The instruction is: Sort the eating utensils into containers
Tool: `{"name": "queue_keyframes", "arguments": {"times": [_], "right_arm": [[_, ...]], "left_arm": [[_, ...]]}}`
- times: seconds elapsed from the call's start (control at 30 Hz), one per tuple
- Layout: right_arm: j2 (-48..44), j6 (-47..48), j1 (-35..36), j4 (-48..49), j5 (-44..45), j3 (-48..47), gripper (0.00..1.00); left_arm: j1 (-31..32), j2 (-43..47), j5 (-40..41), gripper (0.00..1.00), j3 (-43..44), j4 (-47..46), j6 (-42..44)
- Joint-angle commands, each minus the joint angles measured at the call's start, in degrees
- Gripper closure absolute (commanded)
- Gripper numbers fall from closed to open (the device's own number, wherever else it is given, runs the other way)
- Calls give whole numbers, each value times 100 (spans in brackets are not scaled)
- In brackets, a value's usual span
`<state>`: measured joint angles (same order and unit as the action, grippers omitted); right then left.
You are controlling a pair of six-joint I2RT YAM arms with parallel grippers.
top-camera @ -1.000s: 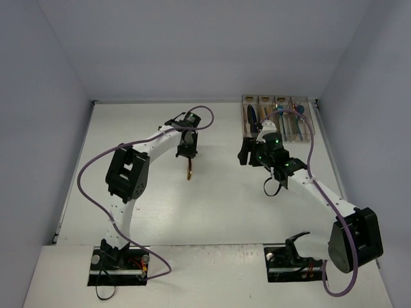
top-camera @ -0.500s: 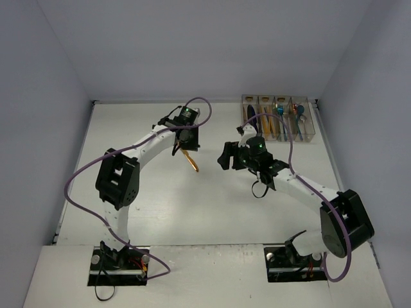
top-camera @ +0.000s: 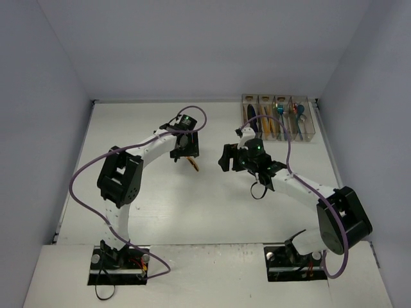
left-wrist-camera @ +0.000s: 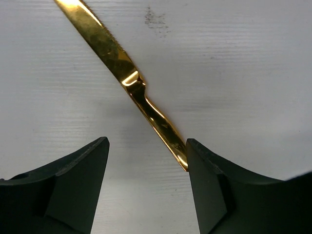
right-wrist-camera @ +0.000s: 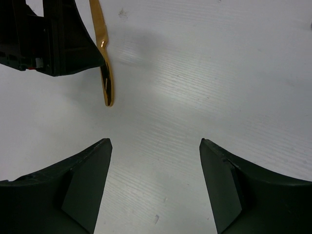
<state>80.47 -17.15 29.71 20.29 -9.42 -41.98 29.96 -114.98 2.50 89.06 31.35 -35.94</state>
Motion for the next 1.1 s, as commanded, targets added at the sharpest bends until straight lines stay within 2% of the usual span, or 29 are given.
{"name": "queue_keyframes", "arguments": {"times": [0.0,0.27,0.47,0.73,1.07], "right_arm": [[-130,215,34,230,214,-78,30],[-284,282,35,230,222,108,29],[-447,293,36,237,197,230,29],[-682,294,34,222,180,358,29],[-721,153,34,223,141,352,28]], "left_arm": [[-122,71,337,41,112,-15,-617],[-131,-405,504,42,423,87,-1130],[-131,-701,627,46,588,260,-1184],[-149,-500,876,59,144,397,-557],[-149,-558,625,76,309,514,587]]}}
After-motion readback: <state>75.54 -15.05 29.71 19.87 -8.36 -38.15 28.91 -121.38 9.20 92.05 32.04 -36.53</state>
